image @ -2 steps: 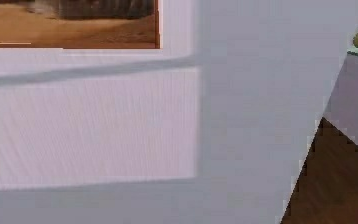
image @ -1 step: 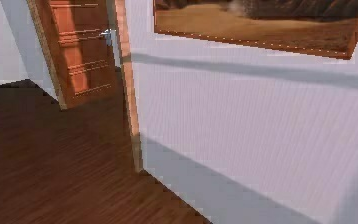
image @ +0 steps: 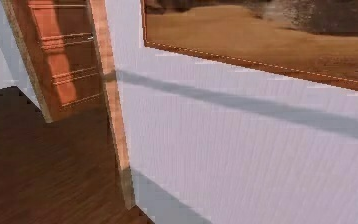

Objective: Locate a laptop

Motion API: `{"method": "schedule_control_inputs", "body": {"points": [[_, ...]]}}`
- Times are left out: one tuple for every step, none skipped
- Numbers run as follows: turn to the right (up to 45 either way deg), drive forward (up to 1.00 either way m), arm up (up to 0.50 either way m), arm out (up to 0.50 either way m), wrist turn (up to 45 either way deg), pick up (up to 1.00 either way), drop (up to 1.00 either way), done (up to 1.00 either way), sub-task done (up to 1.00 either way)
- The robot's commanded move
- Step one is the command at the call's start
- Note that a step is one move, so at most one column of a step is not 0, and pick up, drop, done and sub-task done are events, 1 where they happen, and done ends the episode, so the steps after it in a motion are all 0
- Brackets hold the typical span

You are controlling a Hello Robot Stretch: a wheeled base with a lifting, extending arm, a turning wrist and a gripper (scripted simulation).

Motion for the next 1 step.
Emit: {"method": "schedule_control_inputs", "body": {"points": [[-39.0, 0.00, 0.00, 0.00, 0.0, 0.00, 0.00, 0.00, 0.00]]}}
